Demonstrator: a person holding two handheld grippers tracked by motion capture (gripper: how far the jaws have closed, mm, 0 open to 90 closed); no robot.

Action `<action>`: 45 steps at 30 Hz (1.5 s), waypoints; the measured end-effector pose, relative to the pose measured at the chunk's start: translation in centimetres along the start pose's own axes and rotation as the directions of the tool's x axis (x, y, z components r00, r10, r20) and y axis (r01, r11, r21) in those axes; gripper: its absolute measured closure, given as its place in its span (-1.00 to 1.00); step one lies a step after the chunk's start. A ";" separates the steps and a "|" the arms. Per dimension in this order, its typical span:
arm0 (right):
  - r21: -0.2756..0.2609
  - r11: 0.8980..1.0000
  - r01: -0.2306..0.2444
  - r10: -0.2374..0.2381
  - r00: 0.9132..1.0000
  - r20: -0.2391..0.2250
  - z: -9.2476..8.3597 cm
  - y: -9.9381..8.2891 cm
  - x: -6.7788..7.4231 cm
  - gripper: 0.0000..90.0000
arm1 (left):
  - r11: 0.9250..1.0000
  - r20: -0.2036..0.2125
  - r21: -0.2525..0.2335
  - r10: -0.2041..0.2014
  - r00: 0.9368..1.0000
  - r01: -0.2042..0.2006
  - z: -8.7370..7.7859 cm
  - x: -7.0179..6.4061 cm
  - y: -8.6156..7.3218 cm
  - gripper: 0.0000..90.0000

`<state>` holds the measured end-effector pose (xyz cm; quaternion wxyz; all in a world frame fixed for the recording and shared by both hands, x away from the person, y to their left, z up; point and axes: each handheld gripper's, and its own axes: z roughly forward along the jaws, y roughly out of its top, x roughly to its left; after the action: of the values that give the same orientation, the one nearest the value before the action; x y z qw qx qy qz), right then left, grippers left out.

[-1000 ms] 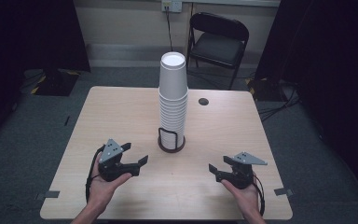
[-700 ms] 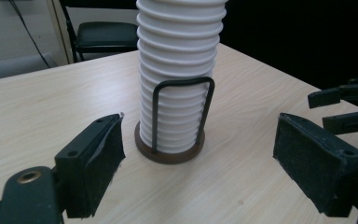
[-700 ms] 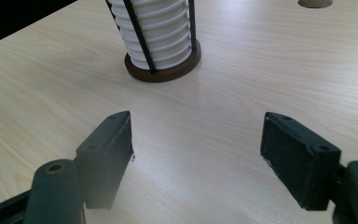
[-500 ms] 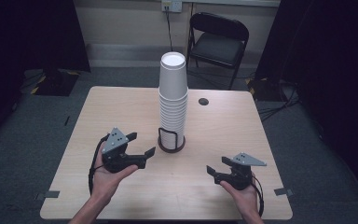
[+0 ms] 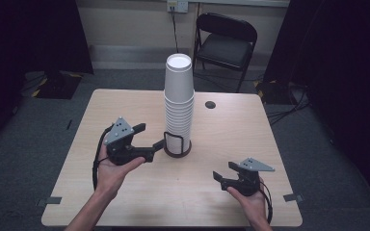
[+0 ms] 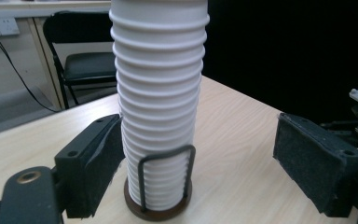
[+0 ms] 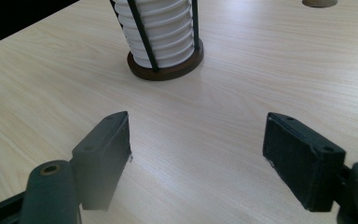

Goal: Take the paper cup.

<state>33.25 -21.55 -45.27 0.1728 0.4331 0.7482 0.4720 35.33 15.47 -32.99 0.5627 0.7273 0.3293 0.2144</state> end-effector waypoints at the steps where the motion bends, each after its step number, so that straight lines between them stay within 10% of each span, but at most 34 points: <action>1: 0.001 1.000 -0.002 0.002 1.000 0.004 0.0 0.0 0.0 -0.48 | 1.000 0.004 -0.001 -0.004 1.000 0.004 0.1 0.1 0.2 -0.65; 5: 0.001 1.000 0.001 -0.001 1.000 0.003 0.0 0.0 0.1 -0.48 | 1.000 0.053 0.005 -0.013 0.999 0.012 0.3 0.5 1.3 -0.65; 13: 0.004 1.000 0.000 0.000 1.000 0.014 0.0 -0.1 0.1 -0.46 | 0.998 0.007 -0.036 0.046 0.999 -0.046 0.4 0.5 3.7 -0.60; 45: 0.043 0.999 0.004 -0.004 1.000 0.004 0.4 -0.3 0.1 -0.47 | 0.995 -0.003 -0.094 0.029 1.000 -0.029 3.5 2.1 10.7 -0.65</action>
<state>33.27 -21.28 -45.67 0.1661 0.4361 0.7586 0.4547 41.67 12.99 -23.83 0.5928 0.7045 0.3088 0.2385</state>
